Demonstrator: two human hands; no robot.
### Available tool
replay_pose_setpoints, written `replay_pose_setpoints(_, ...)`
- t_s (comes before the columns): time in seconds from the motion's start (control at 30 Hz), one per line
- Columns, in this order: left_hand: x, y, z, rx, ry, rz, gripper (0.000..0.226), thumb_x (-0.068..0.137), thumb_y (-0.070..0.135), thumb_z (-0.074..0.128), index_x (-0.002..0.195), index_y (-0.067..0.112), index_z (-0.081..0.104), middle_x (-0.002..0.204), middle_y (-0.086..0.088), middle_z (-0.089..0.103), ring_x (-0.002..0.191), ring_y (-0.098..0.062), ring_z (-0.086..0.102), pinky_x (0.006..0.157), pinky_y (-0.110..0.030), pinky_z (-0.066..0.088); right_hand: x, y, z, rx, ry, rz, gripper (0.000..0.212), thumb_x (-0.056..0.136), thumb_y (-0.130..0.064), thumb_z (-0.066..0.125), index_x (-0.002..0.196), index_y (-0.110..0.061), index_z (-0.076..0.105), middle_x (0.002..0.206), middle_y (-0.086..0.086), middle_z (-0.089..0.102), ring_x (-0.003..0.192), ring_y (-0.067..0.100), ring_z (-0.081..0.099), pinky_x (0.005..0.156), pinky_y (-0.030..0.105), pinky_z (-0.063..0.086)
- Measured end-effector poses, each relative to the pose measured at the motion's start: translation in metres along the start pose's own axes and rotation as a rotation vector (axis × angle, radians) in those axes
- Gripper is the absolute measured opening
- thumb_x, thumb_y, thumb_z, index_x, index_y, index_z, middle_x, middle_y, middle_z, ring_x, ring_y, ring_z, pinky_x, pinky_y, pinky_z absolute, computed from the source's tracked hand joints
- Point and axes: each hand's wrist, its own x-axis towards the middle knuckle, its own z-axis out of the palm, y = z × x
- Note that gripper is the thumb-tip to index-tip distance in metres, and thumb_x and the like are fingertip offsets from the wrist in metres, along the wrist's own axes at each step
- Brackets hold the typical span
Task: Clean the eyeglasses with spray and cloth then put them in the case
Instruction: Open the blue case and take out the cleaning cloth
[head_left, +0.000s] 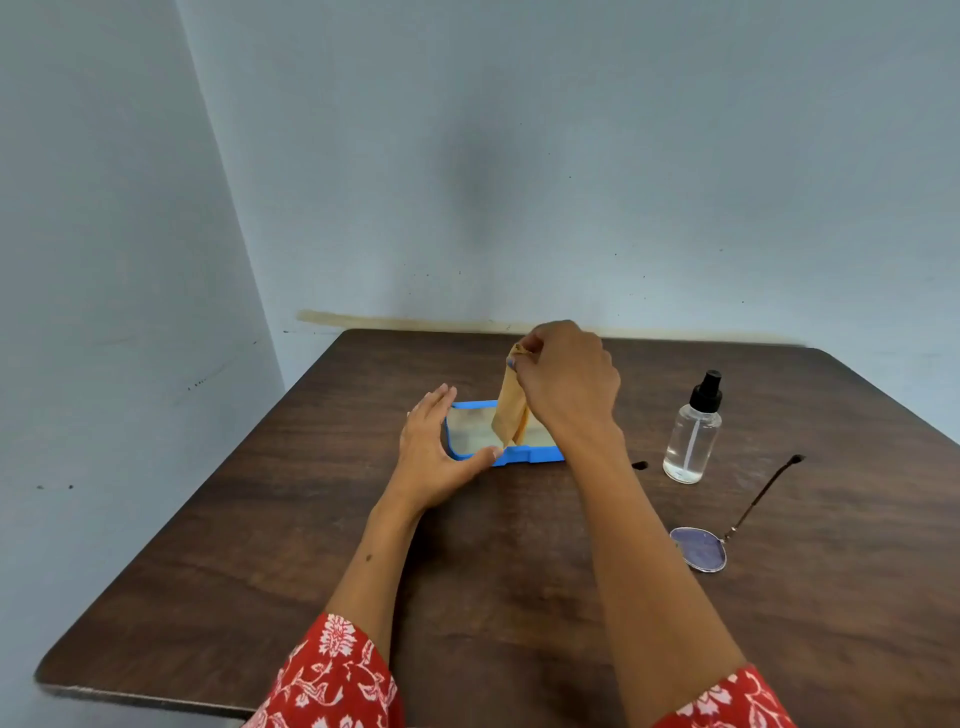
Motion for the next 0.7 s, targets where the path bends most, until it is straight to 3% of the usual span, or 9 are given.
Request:
replay_pose_setpoints(0.17, -0.017, 0.046, -0.011, -0.356, 0.094, -0.044, 0.067, 0.066, 0.048, 0.071, 0.124, 0.019, 0.055, 0.124, 0.002, 0.061, 0.119, -0.01, 0.052, 0.103, -0.034, 0.042, -0.008, -0.004, -0.03, 0.077, -0.02, -0.109, 0.02, 0.087, -0.031, 0.063, 0.104, -0.021, 0.069, 0.106, -0.001, 0.067, 0.101, 0.02, 0.06, 0.072, 0.027, 0.039)
replay_pose_setpoints(0.23, -0.028, 0.066, -0.02, -0.513, 0.042, -0.02, 0.065, 0.063, 0.046, 0.069, 0.12, 0.015, 0.059, 0.114, 0.002, 0.066, 0.109, -0.008, 0.061, 0.096, -0.029, 0.049, -0.012, -0.003, -0.038, 0.11, -0.053, -0.143, 0.021, 0.086, -0.032, 0.065, 0.103, -0.021, 0.07, 0.105, -0.002, 0.068, 0.099, 0.019, 0.061, 0.073, 0.028, 0.043)
replay_pose_setpoints(0.37, -0.053, 0.092, -0.03, -0.673, -0.034, 0.003, 0.045, 0.075, 0.019, 0.068, 0.117, 0.005, 0.061, 0.101, 0.003, 0.07, 0.091, -0.002, 0.067, 0.074, -0.013, 0.051, -0.027, 0.007, -0.054, 0.199, -0.129, -0.184, 0.018, 0.082, -0.032, 0.068, 0.095, -0.021, 0.072, 0.095, -0.003, 0.07, 0.092, 0.017, 0.062, 0.077, 0.031, 0.049)
replay_pose_setpoints(0.53, -0.09, 0.102, -0.022, -0.763, -0.102, -0.059, 0.023, 0.079, -0.003, 0.064, 0.101, 0.004, 0.066, 0.078, 0.005, 0.074, 0.075, -0.004, 0.069, 0.063, -0.018, 0.055, -0.052, 0.025, -0.076, 0.307, -0.2, -0.203, 0.007, 0.08, -0.028, 0.07, 0.086, -0.025, 0.073, 0.08, -0.012, 0.067, 0.08, 0.007, 0.06, 0.068, 0.025, 0.045)
replay_pose_setpoints(0.7, -0.128, 0.109, -0.009, -0.833, -0.17, -0.135, 0.031, 0.067, 0.01, 0.071, 0.095, -0.002, 0.068, 0.082, -0.008, 0.074, 0.073, -0.014, 0.069, 0.065, -0.027, 0.058, -0.074, 0.043, -0.088, 0.399, -0.254, -0.2, 0.008, 0.078, -0.025, 0.073, 0.086, -0.026, 0.074, 0.075, -0.01, 0.068, 0.069, 0.002, 0.057, 0.062, 0.018, 0.043)
